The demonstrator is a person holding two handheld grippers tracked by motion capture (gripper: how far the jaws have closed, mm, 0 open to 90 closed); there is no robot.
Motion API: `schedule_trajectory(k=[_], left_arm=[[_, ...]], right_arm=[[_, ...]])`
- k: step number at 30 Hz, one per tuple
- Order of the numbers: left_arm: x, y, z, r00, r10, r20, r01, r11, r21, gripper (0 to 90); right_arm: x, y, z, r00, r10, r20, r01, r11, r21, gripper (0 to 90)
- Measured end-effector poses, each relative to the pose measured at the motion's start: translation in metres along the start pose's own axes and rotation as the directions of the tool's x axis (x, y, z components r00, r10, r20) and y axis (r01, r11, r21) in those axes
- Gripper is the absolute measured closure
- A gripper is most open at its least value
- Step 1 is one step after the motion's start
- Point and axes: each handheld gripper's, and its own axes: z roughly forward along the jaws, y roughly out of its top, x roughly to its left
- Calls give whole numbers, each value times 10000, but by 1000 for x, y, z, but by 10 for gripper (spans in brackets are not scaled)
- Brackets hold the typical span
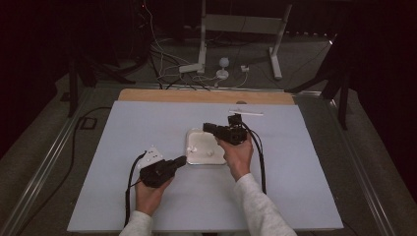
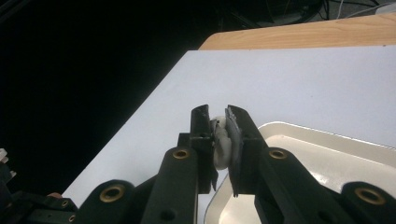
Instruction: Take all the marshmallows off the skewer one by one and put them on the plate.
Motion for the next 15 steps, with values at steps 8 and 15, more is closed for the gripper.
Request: schedule_trajectory(k=[8,15], left_arm=[[0,0,0,10000,27,-29,-27,9999,133,900],[13,-5,-12,9978,-658,-71,656,9973,-317,900]], right_arm=[[-4,1,1,9996,33,295,-32,10000,-15,830],[-26,15,-23,9960,707,555,-666,9951,-733,830]])
